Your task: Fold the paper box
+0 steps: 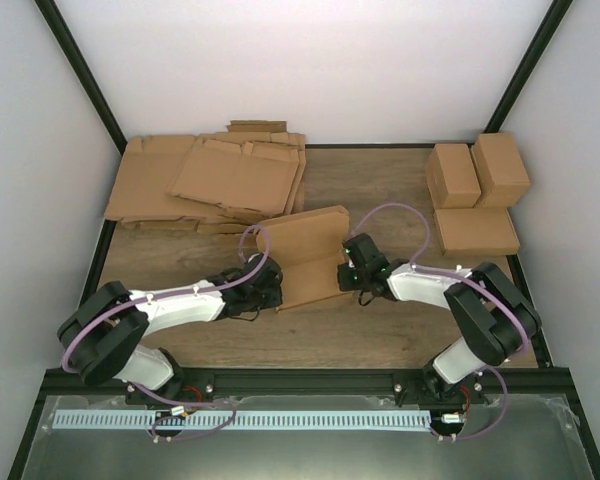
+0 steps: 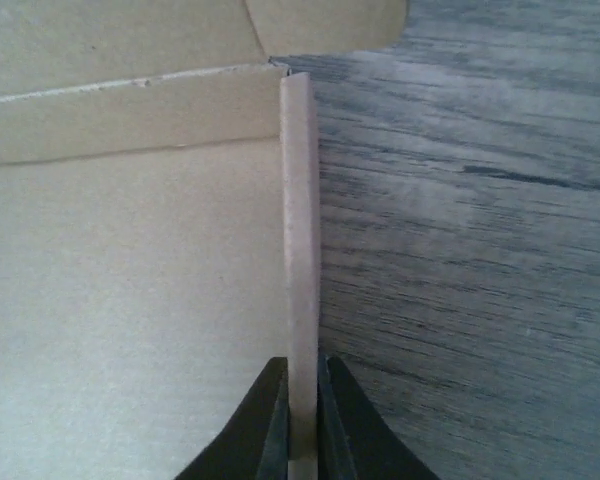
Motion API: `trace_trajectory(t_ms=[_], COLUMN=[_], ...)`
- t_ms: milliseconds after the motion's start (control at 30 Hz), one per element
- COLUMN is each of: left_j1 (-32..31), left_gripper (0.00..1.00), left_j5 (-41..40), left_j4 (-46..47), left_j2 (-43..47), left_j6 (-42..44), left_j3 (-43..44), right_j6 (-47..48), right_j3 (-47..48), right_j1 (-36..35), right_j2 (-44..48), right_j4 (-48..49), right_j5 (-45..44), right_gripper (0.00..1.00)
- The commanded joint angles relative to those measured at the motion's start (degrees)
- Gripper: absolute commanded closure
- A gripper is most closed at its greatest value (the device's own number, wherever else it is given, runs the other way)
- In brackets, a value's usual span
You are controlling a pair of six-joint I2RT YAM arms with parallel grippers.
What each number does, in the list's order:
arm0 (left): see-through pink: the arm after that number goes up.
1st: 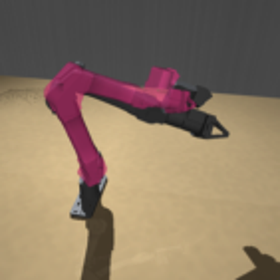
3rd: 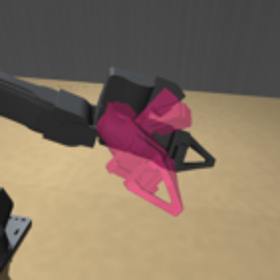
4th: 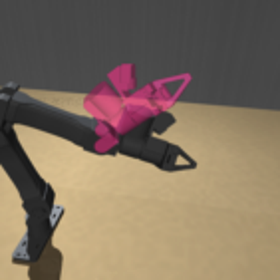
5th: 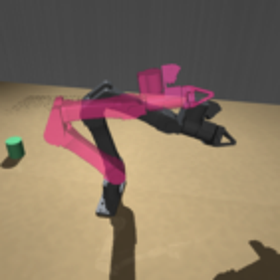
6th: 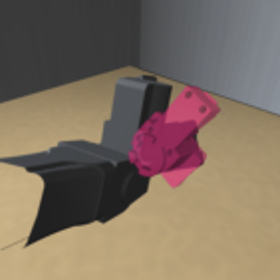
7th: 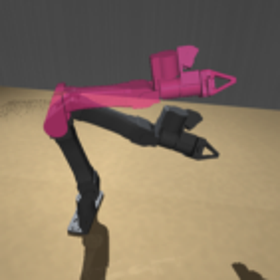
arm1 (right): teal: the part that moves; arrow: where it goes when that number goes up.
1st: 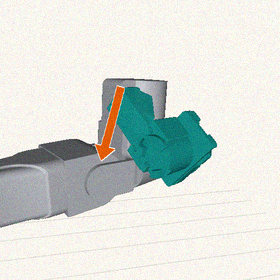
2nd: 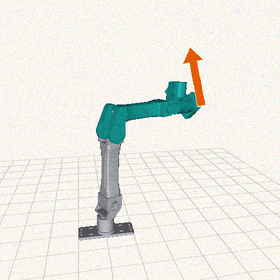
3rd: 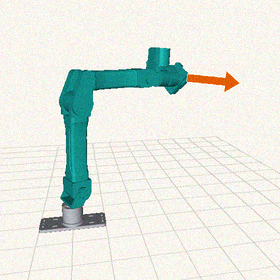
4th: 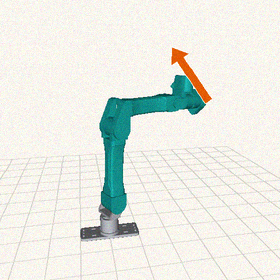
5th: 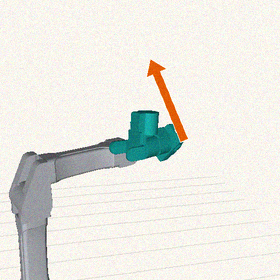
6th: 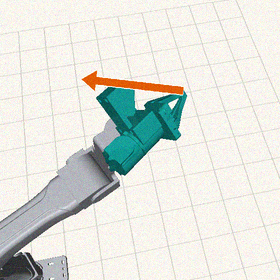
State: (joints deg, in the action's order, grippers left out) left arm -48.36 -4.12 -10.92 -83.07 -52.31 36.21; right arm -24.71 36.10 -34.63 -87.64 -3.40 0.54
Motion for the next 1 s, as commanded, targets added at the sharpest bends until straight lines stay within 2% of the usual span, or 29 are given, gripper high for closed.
trace_trajectory(t_ms=[0,200,333,433,633,733,933,967], left_j1=[-1.2,-1.4,-1.5,-1.5,-1.5,-1.5,-1.3,-0.9], left_gripper=[0.80,0.79,0.75,0.70,0.57,0.55,0.48,0.43], left_j5=[-1.0,-2.1,-3.2,-3.8,-5.2,-6.2,-7.8,-7.4], left_j4=[2.8,2.1,1.6,1.6,0.7,-0.2,-2.7,-3.3], left_j2=[1.9,2.8,4.0,5.3,7.7,9.0,11.7,11.9], left_j6=[-1.5,-2.1,-2.4,-2.7,-2.5,-2.1,-0.2,0.5], left_j3=[1.1,0.8,0.3,-0.5,-0.7,-0.7,0.0,0.5], right_j6=[-1.4,-5.2,-5.7,-5.1,-3.0,-2.6,-0.9,-0.4], right_j3=[3.5,8.5,9.5,8.7,6.3,6.3,3.4,2.6], right_j1=[-4.3,-8.8,-9.9,-9.9,-9.9,-9.7,-7.0,-6.2], right_j2=[-2.9,-7.6,-8.7,-7.3,-1.4,0.0,4.3,5.7], right_j4=[-6.7,-13.0,-13.7,-12.4,-8.2,-7.6,-3.7,-2.9], right_j5=[-11.6,-22.7,-23.5,-22.0,-14.6,-12.3,-4.9,-3.1], right_gripper=[0.97,0.99,0.97,0.84,0.67,0.63,0.35,0.30])
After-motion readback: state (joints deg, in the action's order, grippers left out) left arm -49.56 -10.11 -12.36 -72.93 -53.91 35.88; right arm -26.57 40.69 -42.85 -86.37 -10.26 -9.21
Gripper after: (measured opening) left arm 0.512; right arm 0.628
